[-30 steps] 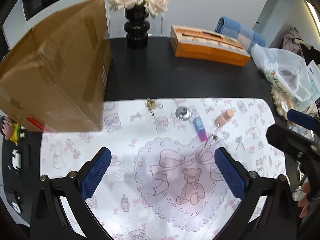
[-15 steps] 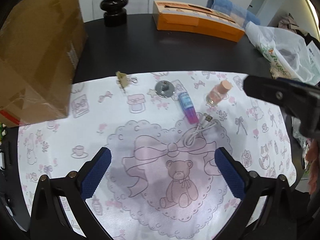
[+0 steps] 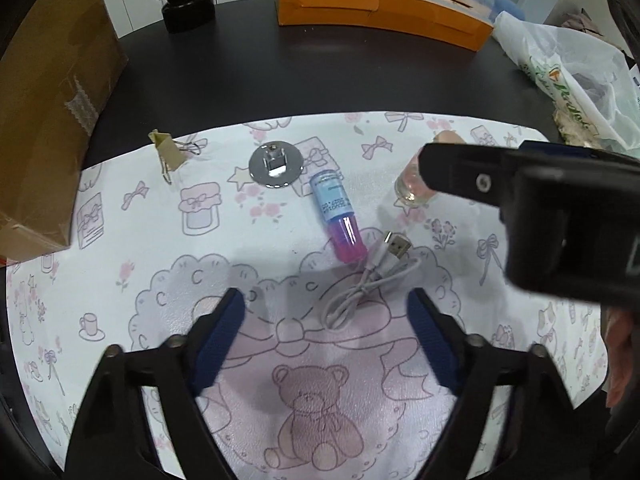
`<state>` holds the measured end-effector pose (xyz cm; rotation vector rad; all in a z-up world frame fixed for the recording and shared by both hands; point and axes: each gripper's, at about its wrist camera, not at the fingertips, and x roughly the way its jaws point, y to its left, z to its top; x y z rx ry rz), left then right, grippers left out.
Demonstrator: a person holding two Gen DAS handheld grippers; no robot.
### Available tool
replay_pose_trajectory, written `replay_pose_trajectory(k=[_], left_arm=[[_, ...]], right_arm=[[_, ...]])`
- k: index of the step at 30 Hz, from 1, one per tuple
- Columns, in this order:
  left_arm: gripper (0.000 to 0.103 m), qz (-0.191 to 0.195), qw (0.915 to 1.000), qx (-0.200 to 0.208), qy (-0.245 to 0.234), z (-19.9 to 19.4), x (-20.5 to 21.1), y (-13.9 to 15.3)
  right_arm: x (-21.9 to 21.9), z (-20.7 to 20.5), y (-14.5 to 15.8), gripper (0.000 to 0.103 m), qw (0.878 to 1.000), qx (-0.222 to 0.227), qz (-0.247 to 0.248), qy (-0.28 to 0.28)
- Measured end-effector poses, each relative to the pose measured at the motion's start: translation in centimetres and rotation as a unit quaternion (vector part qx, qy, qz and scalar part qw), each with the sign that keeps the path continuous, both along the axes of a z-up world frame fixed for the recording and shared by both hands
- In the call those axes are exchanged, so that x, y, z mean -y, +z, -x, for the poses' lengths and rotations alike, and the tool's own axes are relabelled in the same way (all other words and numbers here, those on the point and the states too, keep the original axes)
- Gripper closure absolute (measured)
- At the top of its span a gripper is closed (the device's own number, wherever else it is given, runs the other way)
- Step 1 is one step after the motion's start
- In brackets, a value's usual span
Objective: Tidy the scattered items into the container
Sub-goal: 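Grasp the white cable with the left tool while the right tool grasps the pink compact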
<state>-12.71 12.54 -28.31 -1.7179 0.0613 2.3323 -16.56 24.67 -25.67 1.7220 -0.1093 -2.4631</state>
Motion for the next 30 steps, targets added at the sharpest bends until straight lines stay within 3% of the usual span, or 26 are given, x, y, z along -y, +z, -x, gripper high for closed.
replay_pose_trajectory(k=[3,5,7,11,13,16,19,28,30], left_arm=[[0.038,-0.001,1.0,0.004,0.003,0.1,-0.3,-0.5],[0.052,-0.001,1.0,0.004,0.005,0.2,-0.3,-0.8],[0.057,-0.002,1.0,0.004,0.006,0.2,-0.4,-1.0],[0.058,-0.002,1.0,0.001,0.007,0.5,-0.6,-1.0],[0.063,-0.006,1.0,0.002,0.006,0.6,-0.7,-1.0],[0.079,-0.001,1.0,0.0,0.01,0.6,-0.6,-1.0],[0.088,-0.009,0.9998,0.006,0.014,0.5,-0.3,-1.1],[0.094,-0.017,0.9998,0.007,0.013,0.0,-0.5,-0.3],[0.099,-0.02,0.9997,0.004,0.011,-0.2,-0.5,0.3]], right_arm=[[-0.3,0.3,-1.0,0.015,1.0,0.007,0.006,-0.003],[-0.4,0.6,-1.5,0.02,1.0,0.005,0.014,-0.003],[-0.3,0.9,-1.7,0.023,1.0,-0.002,0.015,0.003],[0.4,1.2,-2.1,0.03,1.0,-0.007,0.009,0.016],[0.7,1.4,-2.3,0.047,1.0,-0.01,0.006,0.02],[0.9,1.5,-2.4,0.074,1.0,-0.014,-0.002,0.025],[1.2,1.3,-2.3,0.075,0.999,-0.013,-0.002,0.033],[0.9,0.5,-0.7,0.075,0.999,-0.023,0.007,0.023],[0.9,0.3,0.0,0.075,0.999,-0.027,0.005,0.023]])
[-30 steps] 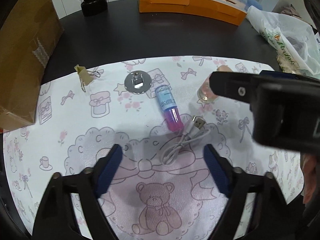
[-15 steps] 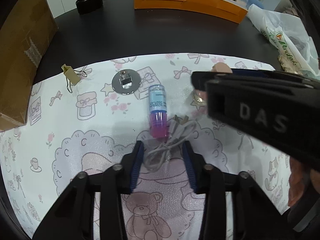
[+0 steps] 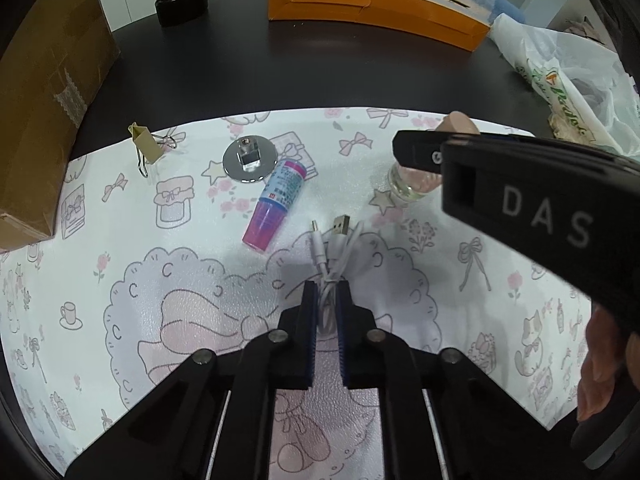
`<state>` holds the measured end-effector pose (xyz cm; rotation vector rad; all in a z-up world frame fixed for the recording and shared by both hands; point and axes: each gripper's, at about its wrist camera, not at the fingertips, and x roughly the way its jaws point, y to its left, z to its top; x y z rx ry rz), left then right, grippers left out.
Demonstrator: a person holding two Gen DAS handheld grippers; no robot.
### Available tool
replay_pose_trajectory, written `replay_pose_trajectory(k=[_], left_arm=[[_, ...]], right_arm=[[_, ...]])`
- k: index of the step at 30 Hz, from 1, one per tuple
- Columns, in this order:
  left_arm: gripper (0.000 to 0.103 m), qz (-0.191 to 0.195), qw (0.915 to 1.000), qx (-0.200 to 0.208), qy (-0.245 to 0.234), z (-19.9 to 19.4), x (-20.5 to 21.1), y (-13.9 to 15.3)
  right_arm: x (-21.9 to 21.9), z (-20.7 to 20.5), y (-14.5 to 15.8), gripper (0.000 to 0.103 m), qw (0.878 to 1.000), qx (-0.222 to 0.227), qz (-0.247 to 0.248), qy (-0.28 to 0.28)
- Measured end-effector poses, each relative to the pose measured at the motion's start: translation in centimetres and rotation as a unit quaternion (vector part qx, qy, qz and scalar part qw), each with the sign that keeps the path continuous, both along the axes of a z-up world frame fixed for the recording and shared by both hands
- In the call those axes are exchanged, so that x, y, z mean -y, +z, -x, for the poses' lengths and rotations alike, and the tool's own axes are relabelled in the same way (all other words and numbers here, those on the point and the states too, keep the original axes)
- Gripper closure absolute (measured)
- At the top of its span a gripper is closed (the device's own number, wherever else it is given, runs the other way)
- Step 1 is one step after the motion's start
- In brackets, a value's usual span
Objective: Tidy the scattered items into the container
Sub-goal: 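Grasp the white cable with the left tool while the right tool grasps the pink compact, then lift and carry the white cable and pink compact toward the cardboard box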
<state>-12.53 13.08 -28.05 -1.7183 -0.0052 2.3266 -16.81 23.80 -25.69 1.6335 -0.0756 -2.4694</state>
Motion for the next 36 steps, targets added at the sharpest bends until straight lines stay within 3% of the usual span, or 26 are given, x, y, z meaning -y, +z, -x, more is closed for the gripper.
replay_pose_trajectory(k=[16,36], left_arm=[[0.099,-0.035,0.9984,-0.044,0.006,-2.0,2.8,6.6],[0.099,-0.057,0.9876,-0.139,0.045,-3.9,11.0,19.5]], right_arm=[[1.2,-3.9,7.6,0.075,0.999,-0.043,-0.01,-0.014],[8.7,-7.8,20.3,0.075,0.993,-0.114,-0.002,-0.001]])
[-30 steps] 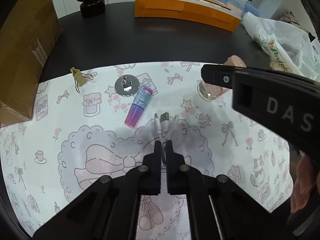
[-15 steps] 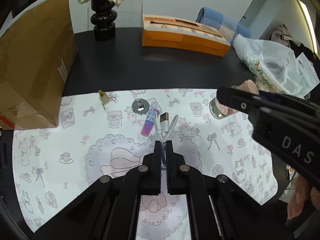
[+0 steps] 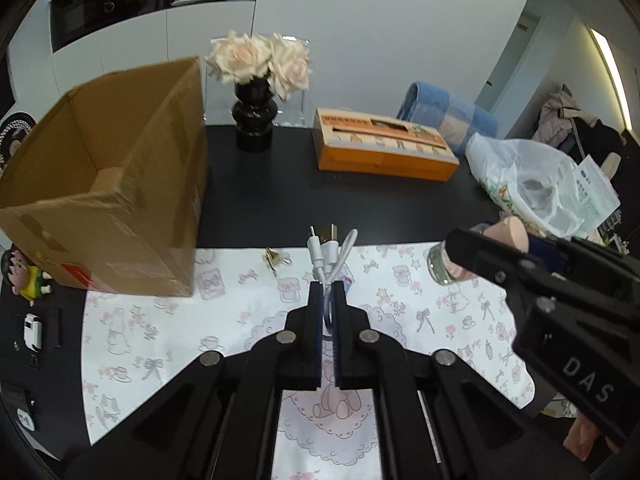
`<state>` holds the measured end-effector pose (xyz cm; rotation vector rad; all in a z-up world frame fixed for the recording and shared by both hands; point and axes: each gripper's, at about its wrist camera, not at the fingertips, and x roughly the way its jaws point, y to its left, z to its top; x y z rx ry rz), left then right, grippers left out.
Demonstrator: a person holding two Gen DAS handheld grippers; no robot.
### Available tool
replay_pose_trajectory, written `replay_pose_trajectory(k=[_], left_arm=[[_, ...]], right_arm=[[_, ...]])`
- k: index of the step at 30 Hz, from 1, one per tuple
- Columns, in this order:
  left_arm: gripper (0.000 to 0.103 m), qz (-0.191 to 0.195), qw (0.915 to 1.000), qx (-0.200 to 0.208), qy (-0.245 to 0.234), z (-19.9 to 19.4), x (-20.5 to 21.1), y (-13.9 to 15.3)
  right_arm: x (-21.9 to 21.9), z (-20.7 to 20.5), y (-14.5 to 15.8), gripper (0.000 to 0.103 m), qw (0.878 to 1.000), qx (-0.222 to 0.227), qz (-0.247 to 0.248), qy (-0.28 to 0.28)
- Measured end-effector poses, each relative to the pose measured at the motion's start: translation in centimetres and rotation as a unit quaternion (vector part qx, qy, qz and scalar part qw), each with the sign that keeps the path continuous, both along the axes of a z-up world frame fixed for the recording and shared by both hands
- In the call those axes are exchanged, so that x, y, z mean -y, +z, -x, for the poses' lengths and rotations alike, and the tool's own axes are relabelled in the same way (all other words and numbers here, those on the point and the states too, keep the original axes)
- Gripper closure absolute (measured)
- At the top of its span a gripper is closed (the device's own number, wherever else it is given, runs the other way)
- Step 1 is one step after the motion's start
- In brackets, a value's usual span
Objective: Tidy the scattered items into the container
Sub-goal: 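Lift and carry the white cable and pink compact toward the cardboard box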
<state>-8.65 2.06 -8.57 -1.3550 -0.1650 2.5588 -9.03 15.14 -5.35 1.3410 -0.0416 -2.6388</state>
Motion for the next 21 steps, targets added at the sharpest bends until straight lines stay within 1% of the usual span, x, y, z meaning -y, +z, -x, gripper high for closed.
replay_pose_trajectory(k=[3,8,21], left_arm=[[0.099,-0.003,0.9999,-0.011,0.008,-0.1,1.2,1.5],[0.099,-0.003,0.9996,-0.025,0.011,-0.3,2.1,3.1],[0.099,-0.012,0.9991,-0.038,0.011,-0.4,3.4,4.6]], right_arm=[[0.9,-0.3,1.5,0.075,1.0,-0.009,-0.001,0.004],[2.1,-1.0,3.3,0.075,1.0,-0.02,-0.002,0.01],[3.6,-1.3,4.6,0.075,0.999,-0.03,-0.005,0.019]])
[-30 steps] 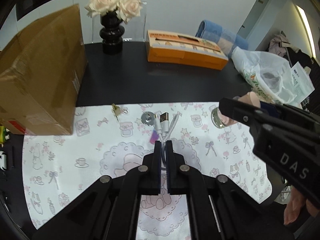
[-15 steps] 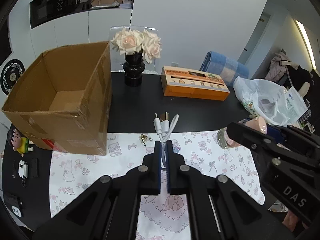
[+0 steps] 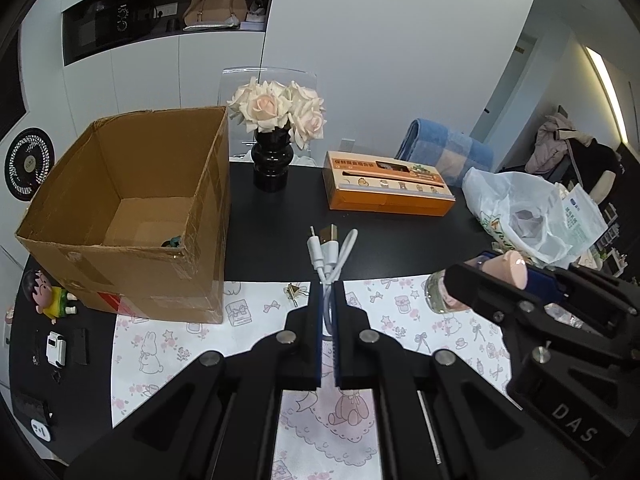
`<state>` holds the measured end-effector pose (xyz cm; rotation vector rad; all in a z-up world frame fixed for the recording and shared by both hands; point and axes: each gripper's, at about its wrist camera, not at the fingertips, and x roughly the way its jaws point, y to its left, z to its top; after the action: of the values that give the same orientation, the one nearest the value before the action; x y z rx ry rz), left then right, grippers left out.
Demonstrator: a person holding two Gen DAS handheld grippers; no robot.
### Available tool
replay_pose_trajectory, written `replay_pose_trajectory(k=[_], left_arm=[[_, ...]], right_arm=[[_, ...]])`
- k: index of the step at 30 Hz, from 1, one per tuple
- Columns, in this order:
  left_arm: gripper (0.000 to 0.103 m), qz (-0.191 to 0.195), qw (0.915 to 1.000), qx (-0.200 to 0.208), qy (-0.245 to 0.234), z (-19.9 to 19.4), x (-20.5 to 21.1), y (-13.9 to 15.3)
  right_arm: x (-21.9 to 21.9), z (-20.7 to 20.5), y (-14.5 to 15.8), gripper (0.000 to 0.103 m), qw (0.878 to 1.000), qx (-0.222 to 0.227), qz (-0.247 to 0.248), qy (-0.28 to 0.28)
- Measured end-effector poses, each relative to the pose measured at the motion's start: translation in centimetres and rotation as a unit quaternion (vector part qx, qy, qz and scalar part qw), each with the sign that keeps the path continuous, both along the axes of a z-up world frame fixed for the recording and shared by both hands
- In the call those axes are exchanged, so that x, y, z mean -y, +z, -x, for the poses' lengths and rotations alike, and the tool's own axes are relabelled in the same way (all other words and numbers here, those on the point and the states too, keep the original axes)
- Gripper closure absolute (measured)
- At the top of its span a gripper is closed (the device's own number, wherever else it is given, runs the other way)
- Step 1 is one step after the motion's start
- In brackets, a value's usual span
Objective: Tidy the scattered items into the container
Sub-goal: 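Lift and carry the white cable and pink compact toward the cardboard box, then open both tools to drop the white cable and pink compact into the box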
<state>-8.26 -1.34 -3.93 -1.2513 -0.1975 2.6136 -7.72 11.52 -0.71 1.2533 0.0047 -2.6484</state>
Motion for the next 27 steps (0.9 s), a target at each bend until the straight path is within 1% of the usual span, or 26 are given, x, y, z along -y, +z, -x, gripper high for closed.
replay_pose_trajectory(k=[9,13,19,27], left_arm=[[0.099,0.005,0.9999,-0.013,0.009,1.2,2.6,1.4],[0.099,0.005,0.9997,-0.016,0.018,2.1,4.4,2.0],[0.1,0.009,0.9989,-0.021,0.04,4.1,8.2,2.8],[0.099,0.015,0.9966,-0.02,0.078,7.0,15.1,3.5]], right_arm=[[2.7,1.8,0.7,0.075,1.0,-0.003,-0.002,0.019],[4.5,3.1,1.2,0.075,1.0,-0.004,0.0,0.03],[7.7,5.4,2.1,0.075,0.999,-0.01,0.002,0.052],[13.5,9.1,2.1,0.075,0.996,-0.007,0.004,0.09]])
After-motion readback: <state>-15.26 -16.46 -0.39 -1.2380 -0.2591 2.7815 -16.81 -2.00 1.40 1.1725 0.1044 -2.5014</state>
